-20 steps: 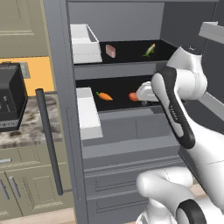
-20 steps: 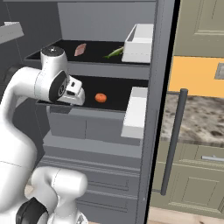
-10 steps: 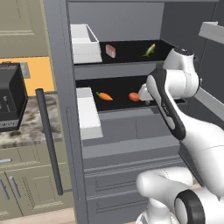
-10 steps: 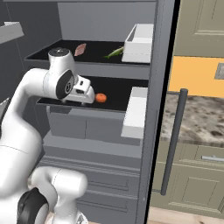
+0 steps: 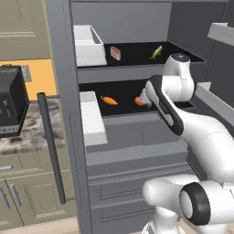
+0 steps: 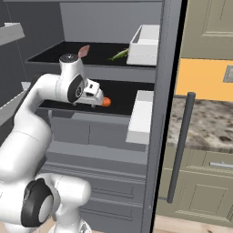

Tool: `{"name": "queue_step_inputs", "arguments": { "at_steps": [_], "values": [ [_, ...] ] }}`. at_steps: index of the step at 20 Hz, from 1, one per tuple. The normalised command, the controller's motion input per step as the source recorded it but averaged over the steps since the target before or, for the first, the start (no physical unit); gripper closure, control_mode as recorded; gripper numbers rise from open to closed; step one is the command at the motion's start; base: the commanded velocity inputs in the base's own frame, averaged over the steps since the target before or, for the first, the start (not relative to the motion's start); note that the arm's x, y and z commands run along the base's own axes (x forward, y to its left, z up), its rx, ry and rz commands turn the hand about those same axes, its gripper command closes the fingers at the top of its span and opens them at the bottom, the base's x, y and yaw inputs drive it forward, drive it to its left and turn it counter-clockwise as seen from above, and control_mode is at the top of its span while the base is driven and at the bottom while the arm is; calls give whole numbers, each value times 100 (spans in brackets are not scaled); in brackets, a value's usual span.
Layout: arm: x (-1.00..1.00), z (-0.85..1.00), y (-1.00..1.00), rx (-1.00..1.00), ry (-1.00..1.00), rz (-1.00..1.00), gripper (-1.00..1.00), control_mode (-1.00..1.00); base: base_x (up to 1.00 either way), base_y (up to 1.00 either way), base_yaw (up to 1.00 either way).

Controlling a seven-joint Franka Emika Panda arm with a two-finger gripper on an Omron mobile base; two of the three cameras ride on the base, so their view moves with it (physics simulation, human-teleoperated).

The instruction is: Gather the carrot and squash from the fridge and place them on a tray on the dining counter. Then gather the steak and fish from the fridge and place them on the other tray.

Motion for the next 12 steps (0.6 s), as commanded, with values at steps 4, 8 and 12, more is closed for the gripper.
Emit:
{"name": "queue_step_inputs", "arguments": {
  "at_steps": [4, 8, 12],
  "values": [
    [56, -7, 0, 0, 0, 0, -100, -100, 0, 0, 0],
    [47, -12, 0, 0, 0, 0, -100, -100, 0, 0, 0],
    [37, -19, 0, 0, 0, 0, -100, -100, 0, 0, 0]
  ]
}}
